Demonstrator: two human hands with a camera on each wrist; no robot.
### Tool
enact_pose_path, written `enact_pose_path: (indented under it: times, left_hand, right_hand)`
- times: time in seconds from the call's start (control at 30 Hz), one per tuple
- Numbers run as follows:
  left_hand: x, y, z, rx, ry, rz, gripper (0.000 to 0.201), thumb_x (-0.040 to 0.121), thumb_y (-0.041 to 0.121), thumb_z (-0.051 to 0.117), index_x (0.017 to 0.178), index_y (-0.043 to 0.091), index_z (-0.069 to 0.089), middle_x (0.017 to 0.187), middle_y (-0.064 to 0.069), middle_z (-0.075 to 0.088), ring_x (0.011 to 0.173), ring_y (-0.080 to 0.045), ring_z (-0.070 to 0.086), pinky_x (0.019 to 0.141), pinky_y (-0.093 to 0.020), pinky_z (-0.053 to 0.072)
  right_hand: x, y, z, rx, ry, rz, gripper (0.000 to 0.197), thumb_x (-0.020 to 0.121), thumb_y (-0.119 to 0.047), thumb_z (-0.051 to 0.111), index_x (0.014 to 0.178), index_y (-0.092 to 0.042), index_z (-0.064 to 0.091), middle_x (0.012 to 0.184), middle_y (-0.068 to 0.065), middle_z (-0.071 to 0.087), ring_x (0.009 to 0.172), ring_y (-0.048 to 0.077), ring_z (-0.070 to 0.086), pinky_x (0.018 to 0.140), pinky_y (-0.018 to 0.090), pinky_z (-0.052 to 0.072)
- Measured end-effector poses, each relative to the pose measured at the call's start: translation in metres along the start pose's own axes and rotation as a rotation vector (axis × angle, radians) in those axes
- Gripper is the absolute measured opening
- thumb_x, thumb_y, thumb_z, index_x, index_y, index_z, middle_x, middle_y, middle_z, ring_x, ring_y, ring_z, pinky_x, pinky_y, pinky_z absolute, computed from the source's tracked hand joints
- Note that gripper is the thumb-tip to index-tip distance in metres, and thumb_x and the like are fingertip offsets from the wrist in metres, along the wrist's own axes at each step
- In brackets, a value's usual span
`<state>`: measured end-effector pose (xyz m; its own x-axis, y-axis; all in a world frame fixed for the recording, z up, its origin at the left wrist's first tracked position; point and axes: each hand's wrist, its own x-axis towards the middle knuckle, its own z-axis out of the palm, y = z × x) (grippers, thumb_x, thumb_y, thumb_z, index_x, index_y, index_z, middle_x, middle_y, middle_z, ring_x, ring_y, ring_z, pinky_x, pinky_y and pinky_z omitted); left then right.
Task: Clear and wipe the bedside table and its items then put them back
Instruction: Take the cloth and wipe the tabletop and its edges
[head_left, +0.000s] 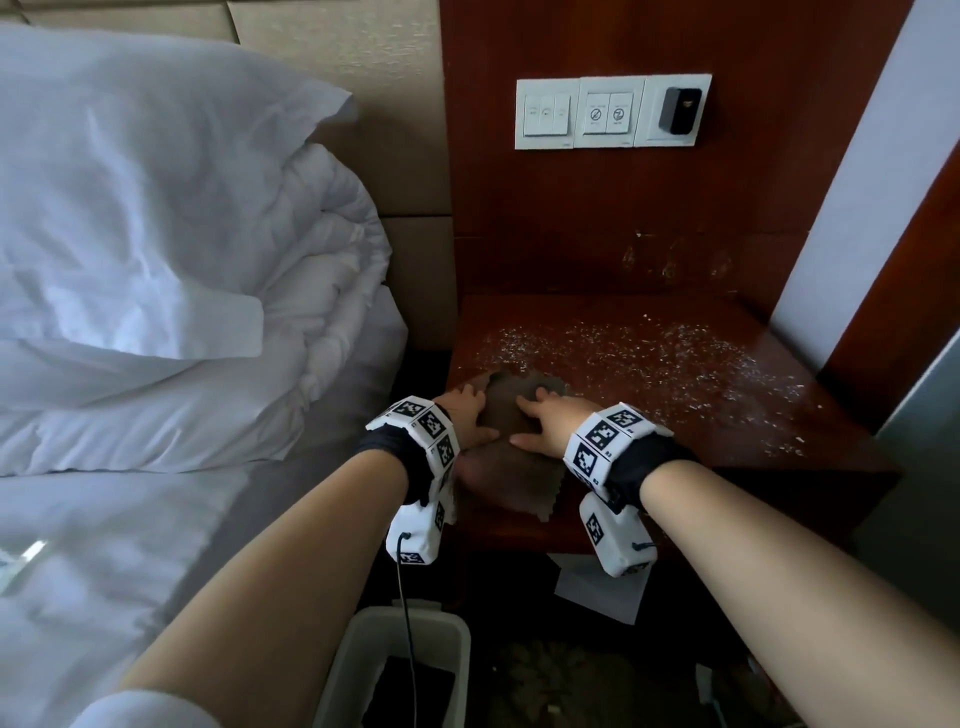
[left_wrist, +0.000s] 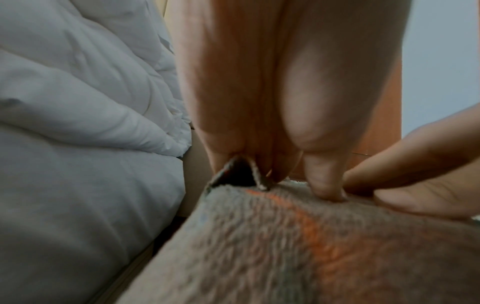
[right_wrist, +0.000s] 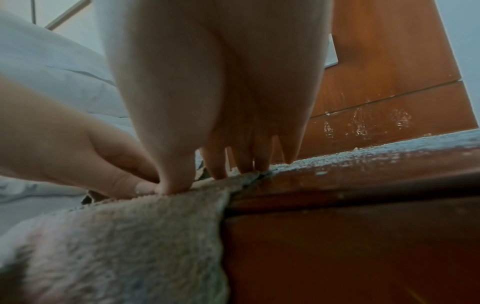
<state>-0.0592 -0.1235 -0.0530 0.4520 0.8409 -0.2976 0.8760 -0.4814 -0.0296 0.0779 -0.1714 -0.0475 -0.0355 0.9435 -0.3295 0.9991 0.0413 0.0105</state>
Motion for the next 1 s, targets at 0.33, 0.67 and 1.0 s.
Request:
enact_pose_path:
  times: [0.33,0.67,1.0]
  left_hand:
    - [-0.037,0.009,0.013,0.005,0.020,0.032,0.066,0.098,0.039,0.040,0.148,0.004,0.017,0.153,-0.017,0.020,0.139,-0.029,0.027,0.111,-0.035,0.028]
    - [-0.024,0.000,0.002,-0.033,-0.020,0.046,0.065,0.099,0.038,0.038,0.149,0.004,0.014,0.157,-0.017,0.011,0.143,-0.029,0.021,0.114,-0.032,0.022]
    - [0.024,-0.009,-0.026,0.022,-0.129,-0.003,0.078,0.093,0.046,0.048,0.148,0.001,0.016,0.154,-0.020,0.018,0.136,-0.032,0.033,0.111,-0.037,0.030]
  right_hand:
    - [-0.043,-0.010,0.013,-0.003,0.003,-0.024,0.062,0.098,-0.047,0.035,0.151,-0.023,0.013,0.158,0.011,0.010,0.142,0.031,0.022,0.113,0.042,0.029]
    - [-0.023,-0.004,0.000,-0.044,-0.019,-0.042,0.060,0.098,-0.044,0.037,0.151,-0.025,0.016,0.159,0.007,0.012,0.143,0.029,0.022,0.111,0.038,0.030]
    - [0.020,0.006,-0.030,-0.056,-0.111,-0.082,0.064,0.095,-0.044,0.044,0.150,-0.024,0.017,0.157,0.008,0.020,0.139,0.029,0.030,0.108,0.037,0.033]
